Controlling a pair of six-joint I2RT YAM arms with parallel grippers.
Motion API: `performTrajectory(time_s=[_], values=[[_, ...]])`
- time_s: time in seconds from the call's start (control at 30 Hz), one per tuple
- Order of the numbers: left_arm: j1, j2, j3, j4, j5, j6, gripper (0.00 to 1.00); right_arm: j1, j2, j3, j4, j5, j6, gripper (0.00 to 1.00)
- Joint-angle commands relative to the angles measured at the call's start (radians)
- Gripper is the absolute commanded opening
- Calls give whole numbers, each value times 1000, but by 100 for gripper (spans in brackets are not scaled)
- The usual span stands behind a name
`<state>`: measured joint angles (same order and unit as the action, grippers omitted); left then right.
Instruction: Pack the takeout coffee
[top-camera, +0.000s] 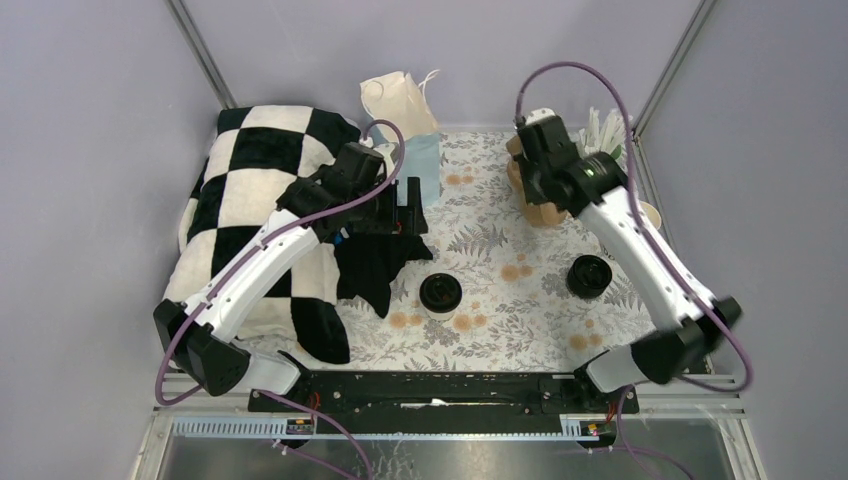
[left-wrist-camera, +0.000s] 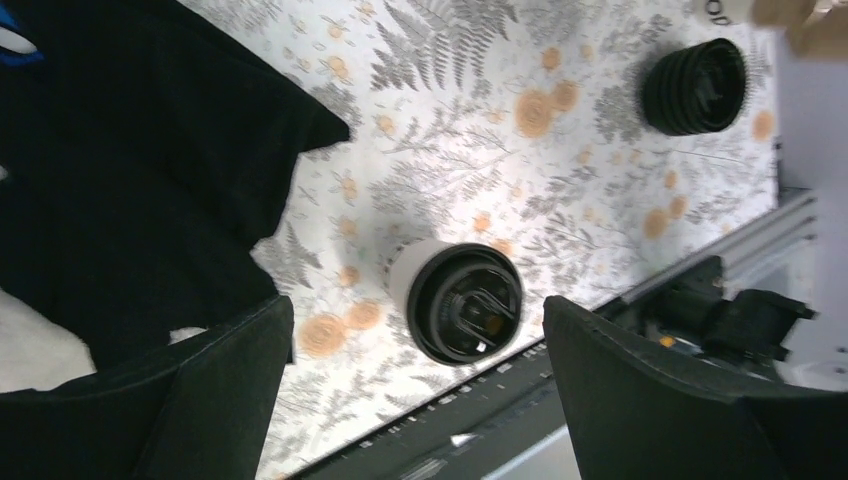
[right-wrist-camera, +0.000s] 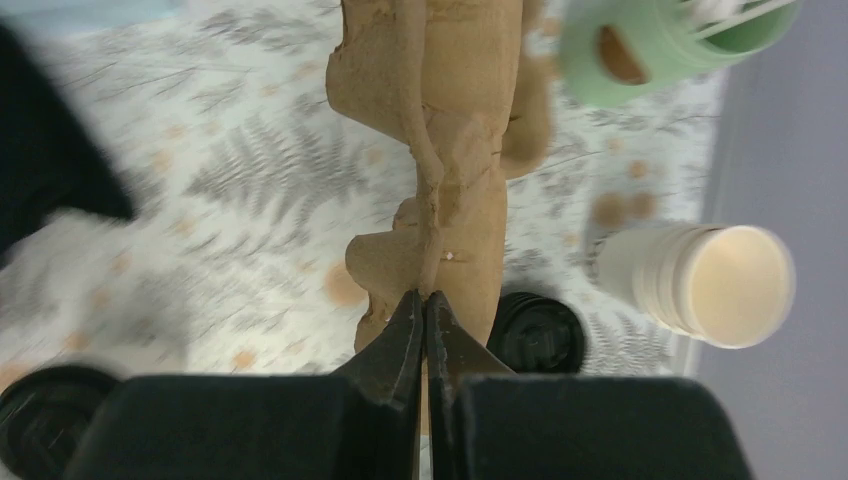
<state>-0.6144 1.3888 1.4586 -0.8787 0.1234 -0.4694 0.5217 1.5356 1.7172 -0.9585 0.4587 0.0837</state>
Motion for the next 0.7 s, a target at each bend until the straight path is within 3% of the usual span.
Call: performTrajectory(time_s=[0.0,0.2,0.43,0.53,0.67], values=[[-4,-8,77,29,126,-159,99,15,-167,-162,106,-362,24,0],[-2,33,184,135,265,-359,97,28,-332,-308,183,-487,32,0],[-7,142,261,274,355,-590,74,46,-348,-293,169,-511,-10,0],[-16,207,358,219,296,-628,64,57,-340,-278,155,-508,-35,0],[-45,322,565,24,186,-640,62,84,-320,-267,139,-465,-70,0]])
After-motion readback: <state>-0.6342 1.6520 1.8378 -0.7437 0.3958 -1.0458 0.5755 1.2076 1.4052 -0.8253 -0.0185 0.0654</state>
